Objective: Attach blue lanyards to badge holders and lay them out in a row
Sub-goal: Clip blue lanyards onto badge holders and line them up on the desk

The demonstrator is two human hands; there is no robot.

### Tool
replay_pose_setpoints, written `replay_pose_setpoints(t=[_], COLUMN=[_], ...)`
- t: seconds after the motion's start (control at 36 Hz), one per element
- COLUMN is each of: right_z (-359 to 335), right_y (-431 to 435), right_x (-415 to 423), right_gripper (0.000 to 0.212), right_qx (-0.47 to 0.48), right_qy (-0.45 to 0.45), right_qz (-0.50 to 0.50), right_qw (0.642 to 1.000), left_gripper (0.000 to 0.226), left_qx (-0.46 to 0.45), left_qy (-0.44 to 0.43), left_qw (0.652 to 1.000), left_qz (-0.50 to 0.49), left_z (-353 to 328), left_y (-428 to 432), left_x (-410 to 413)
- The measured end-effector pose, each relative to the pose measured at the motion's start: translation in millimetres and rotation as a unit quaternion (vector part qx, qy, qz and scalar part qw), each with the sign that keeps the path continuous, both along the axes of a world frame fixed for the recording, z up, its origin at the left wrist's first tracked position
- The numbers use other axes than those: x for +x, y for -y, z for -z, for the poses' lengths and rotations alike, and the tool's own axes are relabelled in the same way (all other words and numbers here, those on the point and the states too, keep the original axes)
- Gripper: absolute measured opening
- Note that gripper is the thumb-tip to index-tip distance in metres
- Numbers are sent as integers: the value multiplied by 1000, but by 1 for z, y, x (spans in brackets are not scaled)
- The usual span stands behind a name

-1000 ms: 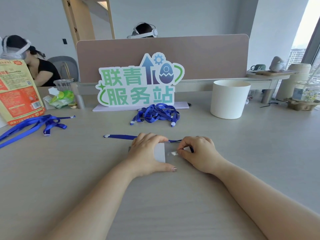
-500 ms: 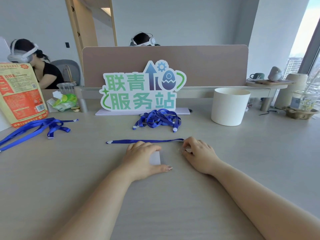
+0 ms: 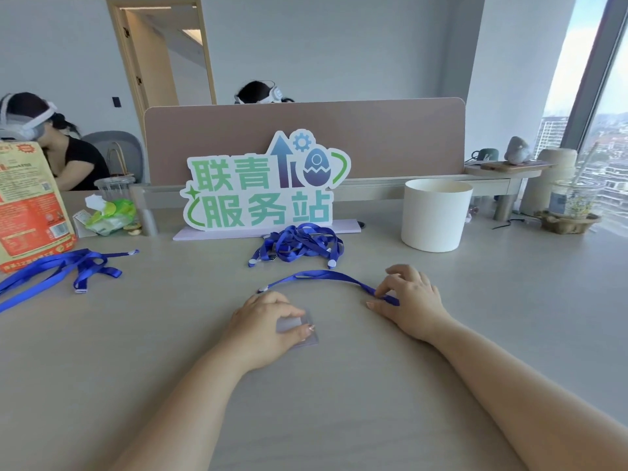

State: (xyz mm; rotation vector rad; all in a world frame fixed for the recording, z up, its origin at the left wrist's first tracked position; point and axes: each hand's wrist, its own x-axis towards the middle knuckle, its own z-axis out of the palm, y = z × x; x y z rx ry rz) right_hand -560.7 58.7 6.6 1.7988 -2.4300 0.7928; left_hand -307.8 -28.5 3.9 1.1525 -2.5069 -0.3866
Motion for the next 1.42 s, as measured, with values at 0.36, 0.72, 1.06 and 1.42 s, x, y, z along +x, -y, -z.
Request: replay_pose_setpoints(t=[0.36,0.72,1.06,1.42], right_z=[2,-18,-13,5], right_y=[3,-10,13,7], right_x=[0,-22,-109,-108], right_gripper=[28,35,28,21], right_qx=[-12,-206,-137,-8], right_qy=[11,525,266,-4], right_qz=[-67,49,69,-76], right_qw=[998,825,952,997], left_gripper=[79,63,54,46], left_qx=[7,-43,-29,-34], left_qy=[-2,22,88,13], left_qw=[1000,998,986,990], left_qz=[23,27,138,139], left_z=[4,0,-4,5], left_y=[2,-14,15,14], left_x=[-6,-38,-127,-140])
